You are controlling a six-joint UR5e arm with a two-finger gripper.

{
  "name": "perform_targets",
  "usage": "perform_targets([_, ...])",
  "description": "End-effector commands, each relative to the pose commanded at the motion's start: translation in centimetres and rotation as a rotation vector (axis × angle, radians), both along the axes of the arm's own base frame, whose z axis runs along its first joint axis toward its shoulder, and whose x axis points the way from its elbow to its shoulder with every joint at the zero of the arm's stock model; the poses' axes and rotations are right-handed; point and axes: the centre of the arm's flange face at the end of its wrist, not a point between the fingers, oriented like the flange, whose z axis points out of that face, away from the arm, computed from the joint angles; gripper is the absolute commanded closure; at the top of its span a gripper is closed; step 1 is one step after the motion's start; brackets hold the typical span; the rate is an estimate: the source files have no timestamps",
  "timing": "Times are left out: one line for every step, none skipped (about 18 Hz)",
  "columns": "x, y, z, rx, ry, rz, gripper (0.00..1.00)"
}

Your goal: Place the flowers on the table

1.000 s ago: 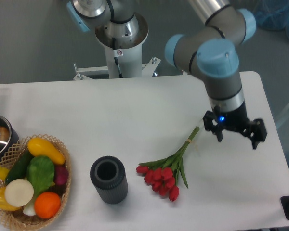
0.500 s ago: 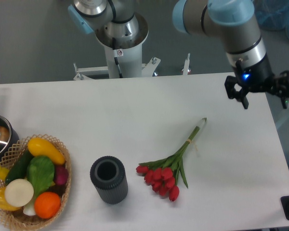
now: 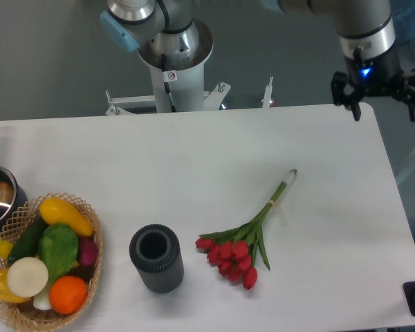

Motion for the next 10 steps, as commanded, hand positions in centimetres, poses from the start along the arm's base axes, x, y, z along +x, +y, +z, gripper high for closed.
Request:
perform_targets([0.1,-1.5,0.1,0.000,-0.015,-0.041,0.00])
perform_targets([0.4,-2.6,0.1,-0.011,-0.025,-0.087,0.00])
perform_targets([0.7,-3.7,0.2,-0.023,-0.027,-0.124,0.00])
perform_targets([0.7,-4.8,0.1,-0.025,-0.030,-0.152,0.00])
perform_targets([0.9,-5.5,0.2,-0.019,-0.032,-0.177,0.00])
perform_targets([0.9,-6.4,0.1,-0.007,-0.039,-0.182,0.00])
perform_targets([1.0,-7.0,0.3,0.004,-0.038,-0.178,0.00])
perform_targets([1.0,-7.3,0.1,0.013,-0.042,-0.176,0.00])
perform_targets([0.9,-7.4,0.0,0.019,-0.044,-0.175,0.00])
perform_targets([1.0,-7.5,0.2,0.021,-0.039,-0.174,0.00])
